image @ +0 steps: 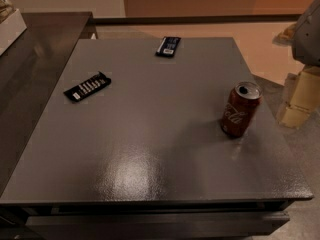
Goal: Move coke can near rxbar chocolate
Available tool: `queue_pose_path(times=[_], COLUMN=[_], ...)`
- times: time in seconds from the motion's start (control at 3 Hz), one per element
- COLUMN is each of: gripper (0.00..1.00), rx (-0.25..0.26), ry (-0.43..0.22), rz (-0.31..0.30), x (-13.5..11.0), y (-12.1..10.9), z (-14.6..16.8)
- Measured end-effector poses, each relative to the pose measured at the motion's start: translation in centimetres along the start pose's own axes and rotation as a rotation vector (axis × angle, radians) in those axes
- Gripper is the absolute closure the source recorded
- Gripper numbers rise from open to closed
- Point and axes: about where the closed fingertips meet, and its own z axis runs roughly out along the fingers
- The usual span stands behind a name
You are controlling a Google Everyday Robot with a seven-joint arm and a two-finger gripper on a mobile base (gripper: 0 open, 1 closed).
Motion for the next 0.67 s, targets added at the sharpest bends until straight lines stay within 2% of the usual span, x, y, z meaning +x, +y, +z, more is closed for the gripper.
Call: queue_pose_path(times=[0.33,0.67], gripper=[0.0,0.0], rx=[0.0,-0.025], ry=[0.0,-0.036], rz=[0.0,0.014], x=[0.0,-0.18], y=[0.0,-0.23], z=[0.0,0.72])
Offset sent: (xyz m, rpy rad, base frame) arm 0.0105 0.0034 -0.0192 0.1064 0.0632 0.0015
